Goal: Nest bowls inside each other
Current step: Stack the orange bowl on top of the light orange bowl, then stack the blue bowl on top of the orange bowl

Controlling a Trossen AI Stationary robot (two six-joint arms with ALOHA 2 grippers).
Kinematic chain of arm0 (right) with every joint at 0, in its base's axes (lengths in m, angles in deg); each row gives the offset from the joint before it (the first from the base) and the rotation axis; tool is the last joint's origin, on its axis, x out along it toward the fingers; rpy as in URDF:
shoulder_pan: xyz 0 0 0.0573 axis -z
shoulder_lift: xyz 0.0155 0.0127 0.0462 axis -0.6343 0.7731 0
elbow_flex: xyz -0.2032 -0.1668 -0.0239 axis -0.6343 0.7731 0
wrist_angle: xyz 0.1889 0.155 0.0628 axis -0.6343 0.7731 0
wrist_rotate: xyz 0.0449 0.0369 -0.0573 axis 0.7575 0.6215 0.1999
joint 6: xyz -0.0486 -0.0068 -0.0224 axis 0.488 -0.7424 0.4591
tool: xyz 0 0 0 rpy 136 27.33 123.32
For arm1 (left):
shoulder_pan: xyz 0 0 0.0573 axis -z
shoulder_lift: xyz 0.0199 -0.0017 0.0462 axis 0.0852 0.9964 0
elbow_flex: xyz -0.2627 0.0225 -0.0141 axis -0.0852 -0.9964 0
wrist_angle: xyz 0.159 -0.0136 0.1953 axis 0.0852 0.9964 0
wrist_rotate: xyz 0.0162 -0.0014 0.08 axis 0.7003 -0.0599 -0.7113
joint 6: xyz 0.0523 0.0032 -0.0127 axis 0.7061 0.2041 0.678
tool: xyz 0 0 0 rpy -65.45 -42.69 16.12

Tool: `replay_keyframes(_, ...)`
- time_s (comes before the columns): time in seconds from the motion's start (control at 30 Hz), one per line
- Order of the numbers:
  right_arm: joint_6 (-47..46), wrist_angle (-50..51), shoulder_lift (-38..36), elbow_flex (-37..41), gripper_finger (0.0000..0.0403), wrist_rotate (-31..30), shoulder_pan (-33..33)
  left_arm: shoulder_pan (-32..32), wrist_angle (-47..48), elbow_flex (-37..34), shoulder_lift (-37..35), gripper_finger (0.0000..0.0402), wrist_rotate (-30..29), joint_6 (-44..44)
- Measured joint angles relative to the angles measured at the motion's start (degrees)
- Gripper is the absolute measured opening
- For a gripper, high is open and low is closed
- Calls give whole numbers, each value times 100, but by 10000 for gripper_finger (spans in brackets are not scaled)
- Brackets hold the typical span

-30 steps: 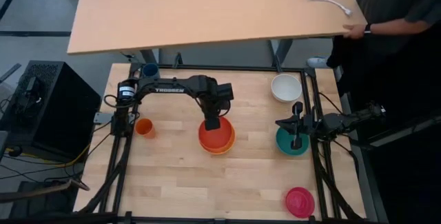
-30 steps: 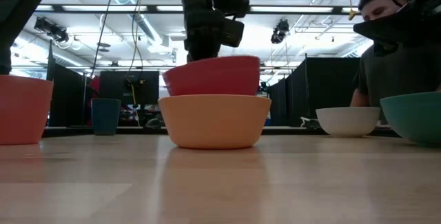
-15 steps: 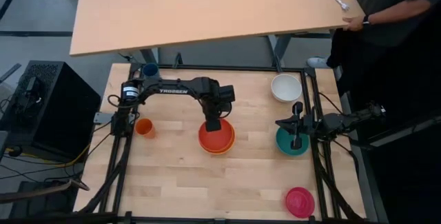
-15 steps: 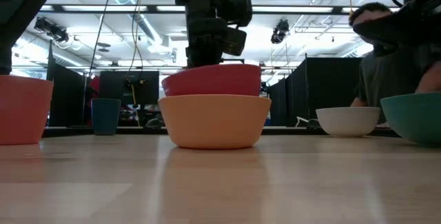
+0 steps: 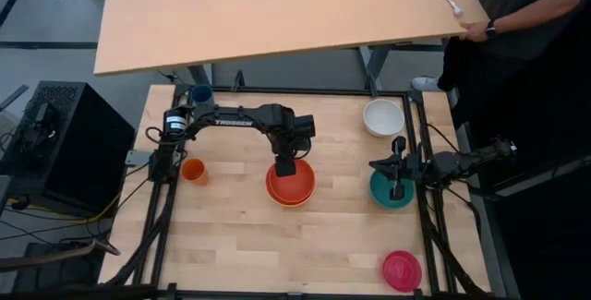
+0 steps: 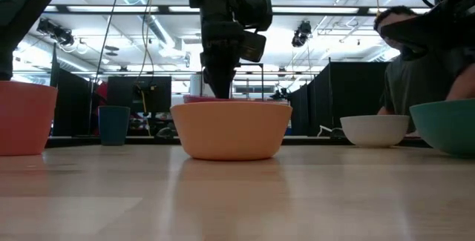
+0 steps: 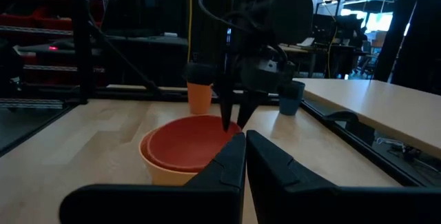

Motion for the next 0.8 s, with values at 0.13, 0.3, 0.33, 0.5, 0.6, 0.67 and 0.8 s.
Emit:
replay_keyframes(0.13, 0, 0, 1, -1, 0, 0, -1, 0, 31, 0, -1, 120, -1, 4)
replay_keyframes(0.3, 23, 0, -1, -1, 0, 0, -1, 0, 362, 168, -1, 142, -51, 5)
replay_keyframes(0.33, 51, 0, -1, 1, 0, 0, 1, 2, 415, 260, -1, 145, -115, 5)
replay_keyframes(0.5, 195, 0, 0, 0, 0, 0, 1, 31, 834, 1048, -1, 159, -334, 22)
replay_keyframes(0.6, 193, 0, 1, -1, 0, 0, 1, 60, 939, 1489, -18, 166, -427, 205)
replay_keyframes(0.67, 158, 98, 0, -41, 0, -2, 1, 75, 756, 1412, -131, 166, -406, 328)
replay_keyframes(0.8, 14, 483, 5, -196, 0, -8, 1, 79, 6, 652, -605, 159, -310, 390)
